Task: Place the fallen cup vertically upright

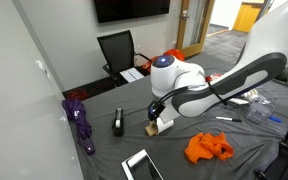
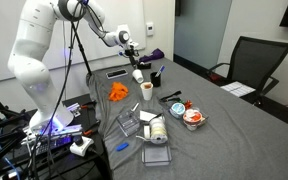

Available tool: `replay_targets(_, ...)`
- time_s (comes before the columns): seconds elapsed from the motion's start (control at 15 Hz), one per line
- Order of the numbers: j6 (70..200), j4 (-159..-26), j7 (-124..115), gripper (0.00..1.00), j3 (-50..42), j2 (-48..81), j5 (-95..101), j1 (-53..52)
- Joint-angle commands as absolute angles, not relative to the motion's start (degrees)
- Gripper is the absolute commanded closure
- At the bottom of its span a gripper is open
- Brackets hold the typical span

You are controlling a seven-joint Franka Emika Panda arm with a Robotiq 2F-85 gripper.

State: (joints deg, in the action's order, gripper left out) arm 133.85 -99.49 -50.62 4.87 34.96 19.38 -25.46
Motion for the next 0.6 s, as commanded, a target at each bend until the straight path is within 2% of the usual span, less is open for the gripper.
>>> replay_targets(0.0, 130.5, -94.4, -51.5, 0.0, 3.7, 38.8, 18.1, -27.4)
replay_targets(0.53, 128.7, -87.1, -55.1, 0.0, 2.2, 44.9, 18.6, -29.5)
